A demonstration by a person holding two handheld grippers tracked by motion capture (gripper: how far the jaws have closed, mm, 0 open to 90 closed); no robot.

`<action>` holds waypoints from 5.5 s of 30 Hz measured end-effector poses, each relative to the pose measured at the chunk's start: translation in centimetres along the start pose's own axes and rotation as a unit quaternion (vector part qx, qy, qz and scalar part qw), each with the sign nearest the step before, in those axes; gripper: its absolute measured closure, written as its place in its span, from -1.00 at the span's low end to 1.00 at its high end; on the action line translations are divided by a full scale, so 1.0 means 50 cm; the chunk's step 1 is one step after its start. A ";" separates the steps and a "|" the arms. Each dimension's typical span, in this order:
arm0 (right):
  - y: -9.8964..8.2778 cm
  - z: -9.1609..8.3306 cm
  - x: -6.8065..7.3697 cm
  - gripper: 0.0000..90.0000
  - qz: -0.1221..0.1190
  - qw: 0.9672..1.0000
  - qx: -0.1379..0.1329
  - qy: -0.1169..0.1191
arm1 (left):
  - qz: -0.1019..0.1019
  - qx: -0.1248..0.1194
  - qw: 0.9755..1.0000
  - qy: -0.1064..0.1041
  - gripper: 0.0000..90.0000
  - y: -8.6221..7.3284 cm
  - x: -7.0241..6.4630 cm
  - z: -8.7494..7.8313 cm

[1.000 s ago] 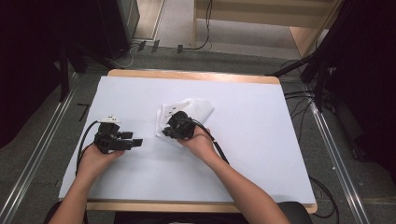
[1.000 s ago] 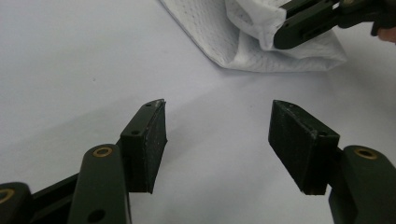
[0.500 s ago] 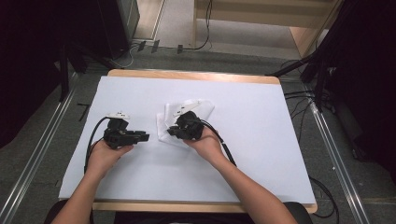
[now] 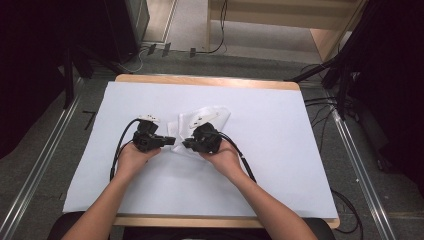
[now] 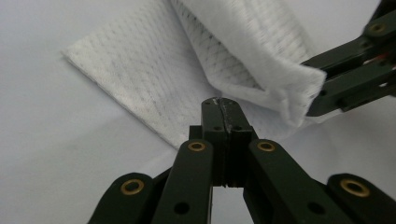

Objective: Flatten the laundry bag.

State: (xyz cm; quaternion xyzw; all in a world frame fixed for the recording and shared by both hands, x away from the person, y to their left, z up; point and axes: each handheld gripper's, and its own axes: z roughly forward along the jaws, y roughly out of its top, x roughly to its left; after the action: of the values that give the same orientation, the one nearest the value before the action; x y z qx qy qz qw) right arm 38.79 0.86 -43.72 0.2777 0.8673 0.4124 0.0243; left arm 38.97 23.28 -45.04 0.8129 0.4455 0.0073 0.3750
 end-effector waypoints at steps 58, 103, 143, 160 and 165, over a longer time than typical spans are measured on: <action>-0.141 -0.197 -0.045 1.00 0.086 0.994 -0.027 -0.065 | 0.027 0.033 0.999 0.001 1.00 0.007 0.003 0.027; -0.149 -0.285 -0.104 0.99 0.114 0.987 -0.044 -0.109 | 0.014 0.020 1.000 -0.011 0.83 0.031 0.009 0.014; -0.096 -0.227 -0.150 0.45 0.116 0.988 -0.039 -0.095 | 0.036 -0.015 0.999 -0.027 0.38 0.052 -0.010 -0.018; -0.059 -0.132 -0.182 -0.13 0.131 0.988 -0.006 -0.084 | 0.030 -0.019 0.999 -0.013 0.30 0.031 -0.002 -0.043; -0.069 -0.115 -0.189 0.55 0.139 0.988 0.011 -0.060 | 0.026 -0.022 0.999 -0.006 0.29 0.020 0.003 -0.053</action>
State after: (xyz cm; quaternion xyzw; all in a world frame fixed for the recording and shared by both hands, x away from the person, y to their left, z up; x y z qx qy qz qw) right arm 43.65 -9.65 -44.22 0.4198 0.8217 0.3851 0.0154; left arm 38.83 24.67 -42.56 0.8157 0.4221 0.0222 0.3949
